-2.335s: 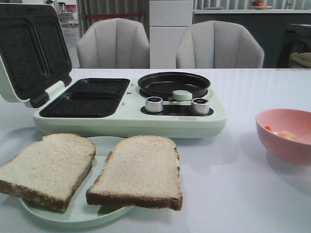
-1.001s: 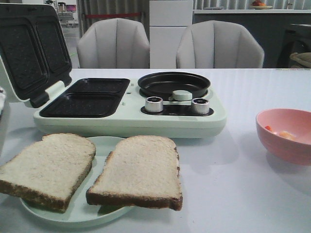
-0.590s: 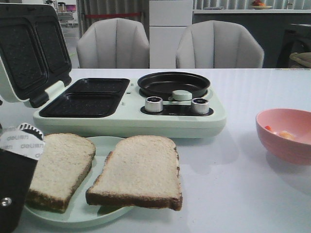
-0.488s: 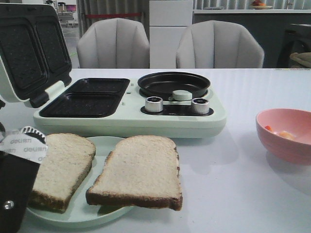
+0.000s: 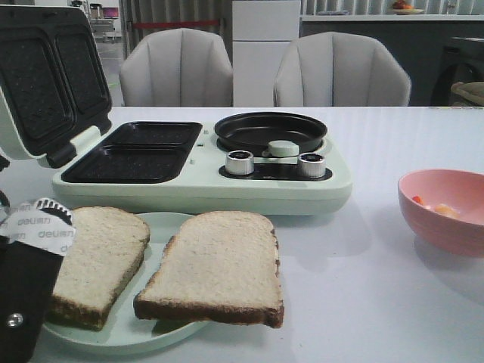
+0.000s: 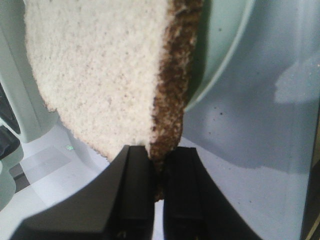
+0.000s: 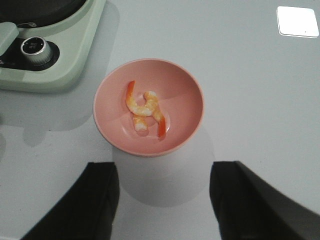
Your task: Make breakfast with bread and shrimp
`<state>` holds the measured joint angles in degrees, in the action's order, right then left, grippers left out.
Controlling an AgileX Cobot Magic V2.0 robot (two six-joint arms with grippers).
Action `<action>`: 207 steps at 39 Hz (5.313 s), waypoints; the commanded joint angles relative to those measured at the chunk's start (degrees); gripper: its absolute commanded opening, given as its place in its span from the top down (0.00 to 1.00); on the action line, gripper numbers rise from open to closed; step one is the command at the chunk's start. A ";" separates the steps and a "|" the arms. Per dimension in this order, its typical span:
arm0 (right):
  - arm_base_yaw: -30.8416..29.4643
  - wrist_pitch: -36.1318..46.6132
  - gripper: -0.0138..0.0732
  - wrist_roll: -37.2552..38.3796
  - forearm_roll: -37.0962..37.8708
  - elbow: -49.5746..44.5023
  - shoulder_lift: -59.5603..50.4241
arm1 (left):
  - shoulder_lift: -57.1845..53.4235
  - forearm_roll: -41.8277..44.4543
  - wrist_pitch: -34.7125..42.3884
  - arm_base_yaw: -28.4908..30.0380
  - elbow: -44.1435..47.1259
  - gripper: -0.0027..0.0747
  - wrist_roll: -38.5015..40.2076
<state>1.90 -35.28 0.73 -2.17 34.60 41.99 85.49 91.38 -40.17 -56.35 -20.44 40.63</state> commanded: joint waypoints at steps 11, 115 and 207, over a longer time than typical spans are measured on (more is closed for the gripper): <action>0.03 3.87 0.25 -0.06 0.05 1.66 -0.07 | -6.76 0.20 -9.55 -5.57 -1.32 0.84 2.38; 0.03 3.67 0.25 -0.06 0.05 1.66 -0.07 | 28.74 14.95 13.55 32.14 -60.05 0.83 -1.16; 0.03 3.57 0.25 -0.06 0.05 1.66 -0.07 | -43.05 -65.87 -0.66 8.68 -16.69 0.37 -10.91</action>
<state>1.90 -35.28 0.88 -2.17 34.60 41.99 42.83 24.66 -42.35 -47.73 -35.64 29.05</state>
